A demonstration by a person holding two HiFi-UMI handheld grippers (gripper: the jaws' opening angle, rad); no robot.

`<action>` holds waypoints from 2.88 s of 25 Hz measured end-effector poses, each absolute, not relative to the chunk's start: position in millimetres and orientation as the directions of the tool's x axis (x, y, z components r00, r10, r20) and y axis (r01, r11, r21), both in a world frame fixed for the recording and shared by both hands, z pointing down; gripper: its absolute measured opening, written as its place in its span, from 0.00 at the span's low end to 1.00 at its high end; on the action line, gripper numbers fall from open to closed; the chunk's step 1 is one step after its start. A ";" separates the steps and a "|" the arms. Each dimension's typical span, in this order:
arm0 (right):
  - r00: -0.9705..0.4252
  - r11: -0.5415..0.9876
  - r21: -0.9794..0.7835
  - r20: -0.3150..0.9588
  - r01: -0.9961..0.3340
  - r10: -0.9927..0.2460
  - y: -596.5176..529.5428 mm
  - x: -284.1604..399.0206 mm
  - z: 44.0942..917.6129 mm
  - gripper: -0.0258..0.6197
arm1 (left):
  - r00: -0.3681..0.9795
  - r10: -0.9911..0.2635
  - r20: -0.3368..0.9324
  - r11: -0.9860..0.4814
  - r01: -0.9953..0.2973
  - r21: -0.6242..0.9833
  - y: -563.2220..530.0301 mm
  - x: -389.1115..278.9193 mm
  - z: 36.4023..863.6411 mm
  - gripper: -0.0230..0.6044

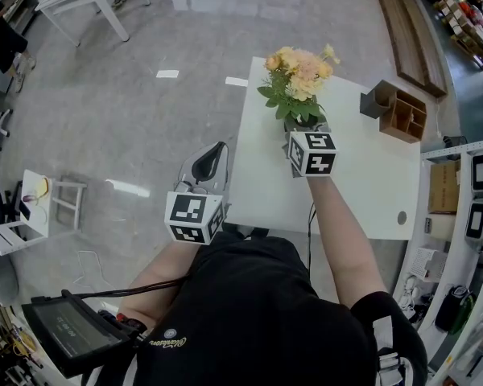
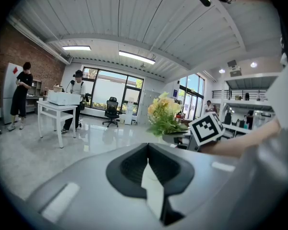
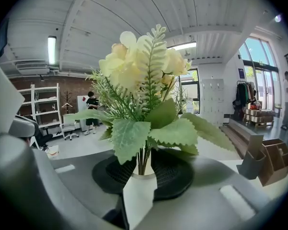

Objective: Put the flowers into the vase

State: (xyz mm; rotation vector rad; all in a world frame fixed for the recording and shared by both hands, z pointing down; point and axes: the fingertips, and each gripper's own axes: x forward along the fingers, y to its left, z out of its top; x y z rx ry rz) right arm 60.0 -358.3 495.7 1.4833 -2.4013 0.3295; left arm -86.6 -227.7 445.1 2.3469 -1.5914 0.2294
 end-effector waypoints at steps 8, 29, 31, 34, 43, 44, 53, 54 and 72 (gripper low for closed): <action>-0.422 0.458 -0.019 0.426 -0.889 -0.800 -356.3 62.9 496.5 0.21 | 0.387 -0.876 0.288 -0.354 -0.922 0.159 -227.5 -81.9 443.9 0.05; -0.421 0.490 -0.019 0.541 -0.871 -0.728 -349.0 59.1 501.0 0.26 | 0.401 -0.880 0.256 -0.367 -0.915 0.170 -223.4 -85.6 438.6 0.05; -0.421 0.493 -0.015 0.546 -0.870 -0.725 -346.5 58.9 499.7 0.27 | 0.402 -0.880 0.254 -0.369 -0.914 0.171 -222.6 -85.8 437.3 0.05; -0.423 0.500 -0.014 0.553 -0.866 -0.718 -342.9 59.7 498.5 0.27 | 0.408 -0.878 0.250 -0.375 -0.911 0.172 -222.6 -83.7 436.1 0.05; -0.432 0.501 -0.024 0.542 -0.865 -0.720 -318.1 72.9 488.4 0.27 | 0.440 -0.863 0.246 -0.409 -0.897 0.170 -222.3 -70.2 433.6 0.05; -0.436 0.500 -0.030 0.538 -0.865 -0.722 -313.6 75.0 486.3 0.27 | 0.444 -0.862 0.245 -0.413 -0.895 0.169 -222.2 -68.0 432.7 0.05; -0.427 0.434 -0.060 0.338 -0.899 -0.838 -257.0 99.9 439.1 0.10 | 0.477 -0.849 0.229 -0.451 -0.879 0.156 -221.3 -46.1 423.3 0.05; -0.431 0.429 -0.077 0.303 -0.900 -0.850 -249.3 101.6 433.3 0.06 | 0.480 -0.848 0.226 -0.455 -0.877 0.155 -221.4 -43.8 421.7 0.05; -0.356 0.334 -0.156 0.146 -0.930 -0.923 -191.9 119.7 415.9 0.04 | 0.494 -0.846 0.198 -0.475 -0.869 0.139 -212.2 -24.3 404.6 0.05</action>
